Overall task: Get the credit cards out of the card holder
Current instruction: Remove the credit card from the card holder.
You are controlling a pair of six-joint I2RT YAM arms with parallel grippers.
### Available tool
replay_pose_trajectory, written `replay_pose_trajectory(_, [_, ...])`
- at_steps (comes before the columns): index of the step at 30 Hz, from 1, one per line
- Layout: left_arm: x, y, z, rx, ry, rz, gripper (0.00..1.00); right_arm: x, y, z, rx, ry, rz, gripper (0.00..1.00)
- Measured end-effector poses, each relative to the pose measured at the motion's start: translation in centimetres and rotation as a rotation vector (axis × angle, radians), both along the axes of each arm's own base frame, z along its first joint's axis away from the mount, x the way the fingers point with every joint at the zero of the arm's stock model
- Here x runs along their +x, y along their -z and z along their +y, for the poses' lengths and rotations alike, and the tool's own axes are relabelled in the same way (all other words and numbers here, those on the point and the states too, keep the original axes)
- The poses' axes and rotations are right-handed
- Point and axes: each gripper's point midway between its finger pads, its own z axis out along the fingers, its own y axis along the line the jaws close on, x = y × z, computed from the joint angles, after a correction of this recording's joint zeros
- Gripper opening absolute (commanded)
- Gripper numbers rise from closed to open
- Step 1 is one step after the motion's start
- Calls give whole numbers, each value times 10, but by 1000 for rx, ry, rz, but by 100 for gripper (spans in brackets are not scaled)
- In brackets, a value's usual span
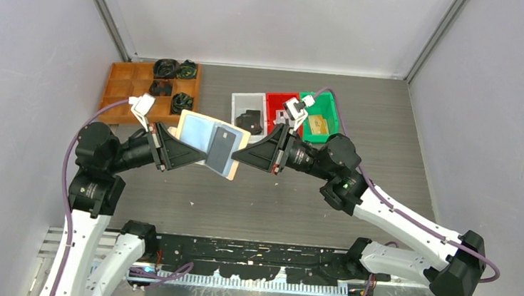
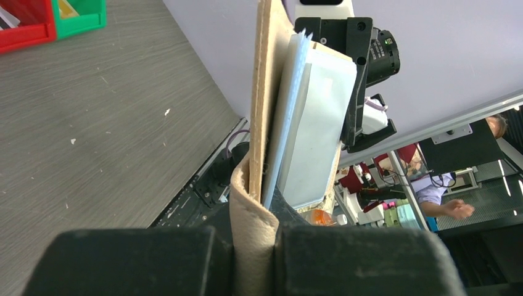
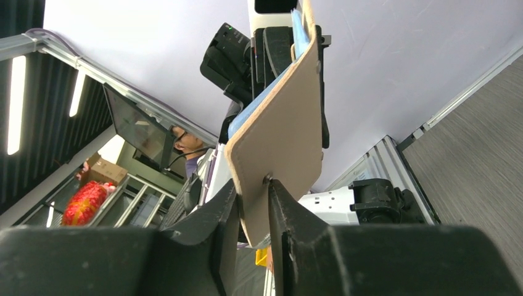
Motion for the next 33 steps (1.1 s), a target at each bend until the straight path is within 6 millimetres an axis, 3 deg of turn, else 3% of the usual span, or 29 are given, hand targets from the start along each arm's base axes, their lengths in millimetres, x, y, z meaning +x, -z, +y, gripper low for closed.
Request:
replay_pose_trajectory(5, [1, 0, 0, 0, -1, 2, 0, -4, -2, -3, 9, -8, -5, 20])
replay_pose_trajectory(8, [1, -1, 0, 0, -2, 1, 0, -4, -1, -3, 4, -8, -3, 26])
replay_pose_trajectory(11, [1, -1, 0, 0, -2, -2, 0, -3, 4, -2, -14, -4, 0, 26])
replay_pose_trajectory(17, [0, -4, 0, 0, -1, -12, 0, 0, 14, -1, -50, 7, 12, 15])
replay_pose_trajectory(33, [0, -6, 0, 0, -1, -16, 0, 0, 11, 0, -45, 5, 1, 6])
